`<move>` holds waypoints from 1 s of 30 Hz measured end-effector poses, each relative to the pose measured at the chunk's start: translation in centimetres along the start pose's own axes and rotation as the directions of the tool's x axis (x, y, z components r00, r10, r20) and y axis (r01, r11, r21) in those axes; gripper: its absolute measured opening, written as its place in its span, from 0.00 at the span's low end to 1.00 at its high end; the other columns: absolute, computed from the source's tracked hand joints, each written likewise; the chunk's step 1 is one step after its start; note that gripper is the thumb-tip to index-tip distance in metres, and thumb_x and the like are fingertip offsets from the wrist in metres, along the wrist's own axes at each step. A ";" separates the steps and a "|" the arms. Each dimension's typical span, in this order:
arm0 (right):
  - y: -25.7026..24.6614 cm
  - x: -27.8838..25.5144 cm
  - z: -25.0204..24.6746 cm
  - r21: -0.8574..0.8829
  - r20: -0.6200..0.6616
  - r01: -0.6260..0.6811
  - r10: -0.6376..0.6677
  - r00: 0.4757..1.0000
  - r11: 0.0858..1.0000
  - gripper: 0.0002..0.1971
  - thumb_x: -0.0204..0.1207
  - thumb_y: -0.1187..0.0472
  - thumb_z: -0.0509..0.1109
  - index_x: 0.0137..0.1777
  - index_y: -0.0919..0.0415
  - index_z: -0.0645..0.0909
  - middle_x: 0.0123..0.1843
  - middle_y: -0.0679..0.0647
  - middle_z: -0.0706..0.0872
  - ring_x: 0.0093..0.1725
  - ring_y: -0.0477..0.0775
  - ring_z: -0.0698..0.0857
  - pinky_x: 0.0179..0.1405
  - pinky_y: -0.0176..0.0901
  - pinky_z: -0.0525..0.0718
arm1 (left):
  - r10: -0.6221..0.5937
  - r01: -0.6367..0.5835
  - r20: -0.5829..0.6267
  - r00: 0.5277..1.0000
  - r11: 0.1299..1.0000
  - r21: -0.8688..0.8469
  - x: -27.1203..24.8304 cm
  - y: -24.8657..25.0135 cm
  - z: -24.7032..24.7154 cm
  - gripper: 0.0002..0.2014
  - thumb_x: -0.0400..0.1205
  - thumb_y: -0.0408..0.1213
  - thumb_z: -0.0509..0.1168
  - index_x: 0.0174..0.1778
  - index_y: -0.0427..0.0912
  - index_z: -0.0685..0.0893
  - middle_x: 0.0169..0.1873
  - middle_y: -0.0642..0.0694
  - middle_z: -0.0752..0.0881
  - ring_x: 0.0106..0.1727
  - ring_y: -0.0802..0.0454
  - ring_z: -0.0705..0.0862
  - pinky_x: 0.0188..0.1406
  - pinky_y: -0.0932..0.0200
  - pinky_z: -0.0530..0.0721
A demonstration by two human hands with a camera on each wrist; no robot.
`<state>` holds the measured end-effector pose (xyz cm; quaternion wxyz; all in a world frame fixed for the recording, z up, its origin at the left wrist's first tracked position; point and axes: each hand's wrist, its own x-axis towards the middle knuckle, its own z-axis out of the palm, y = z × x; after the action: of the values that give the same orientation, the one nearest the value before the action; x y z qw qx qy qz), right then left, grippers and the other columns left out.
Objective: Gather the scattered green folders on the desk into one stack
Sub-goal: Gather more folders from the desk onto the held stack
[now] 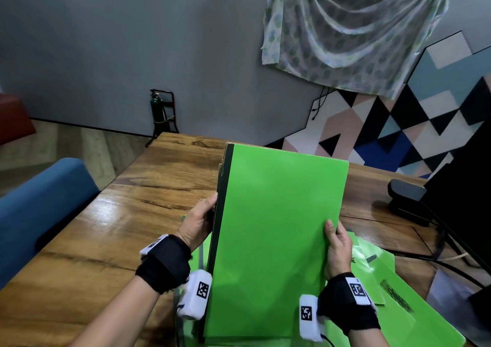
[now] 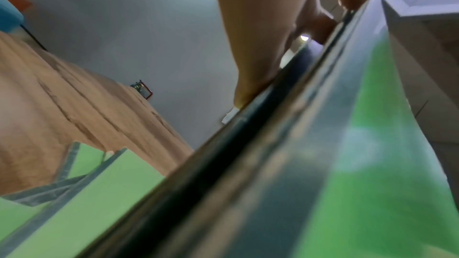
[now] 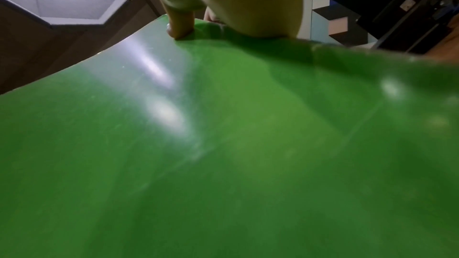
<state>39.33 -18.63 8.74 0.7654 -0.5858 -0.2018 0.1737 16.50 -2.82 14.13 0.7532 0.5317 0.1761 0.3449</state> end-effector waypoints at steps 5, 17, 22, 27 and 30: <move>-4.5 1.8 1.6 0.040 0.051 0.163 -0.165 0.985 0.986 0.43 0.62 0.31 0.69 0.71 0.61 0.72 0.74 0.65 0.73 0.72 0.61 0.74 0.78 0.63 0.64 | 0.196 -0.183 -0.119 0.973 0.977 0.110 2.1 3.4 1.2 0.24 0.74 0.61 0.63 0.52 0.43 0.85 0.50 0.48 0.91 0.54 0.55 0.88 0.56 0.60 0.85; -3.5 2.2 1.7 -0.006 0.210 0.092 -0.089 0.974 0.996 0.44 0.43 0.31 0.80 0.60 0.51 0.78 0.58 0.52 0.87 0.66 0.63 0.81 0.68 0.60 0.78 | 0.463 -0.331 -0.198 0.864 0.818 0.471 1.2 0.6 0.0 0.15 0.86 0.36 0.51 0.65 0.42 0.78 0.67 0.41 0.80 0.64 0.60 0.80 0.67 0.67 0.76; -3.9 2.8 2.0 -0.029 0.225 0.113 -0.103 0.969 0.993 0.42 0.39 0.29 0.80 0.55 0.45 0.79 0.50 0.41 0.90 0.58 0.53 0.84 0.59 0.44 0.84 | 0.573 -0.362 -0.240 0.784 0.735 0.573 1.5 1.7 -1.7 0.19 0.83 0.39 0.52 0.60 0.31 0.81 0.58 0.34 0.85 0.58 0.47 0.83 0.62 0.50 0.79; -4.3 3.1 1.6 -0.042 0.194 0.114 -0.103 0.976 0.993 0.50 0.36 0.26 0.78 0.60 0.49 0.77 0.54 0.43 0.84 0.55 0.47 0.83 0.53 0.35 0.84 | 0.623 -0.265 -0.401 0.672 0.707 0.655 0.5 4.1 -6.0 0.17 0.86 0.34 0.52 0.31 0.50 0.72 0.29 0.48 0.75 0.27 0.70 0.73 0.32 0.65 0.72; -4.3 3.5 1.5 -0.058 0.184 0.110 -0.098 0.978 0.992 0.49 0.37 0.26 0.77 0.60 0.50 0.77 0.52 0.41 0.85 0.53 0.44 0.84 0.49 0.30 0.85 | 0.668 -0.219 -0.438 0.602 0.665 0.714 -1.1 5.8 -8.9 0.17 0.86 0.34 0.51 0.31 0.43 0.72 0.26 0.47 0.70 0.24 0.71 0.72 0.25 0.77 0.67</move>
<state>41.75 -16.74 13.64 0.7316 -0.5820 -0.3066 0.1791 8.17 3.57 16.10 0.3110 0.6038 0.3856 0.6246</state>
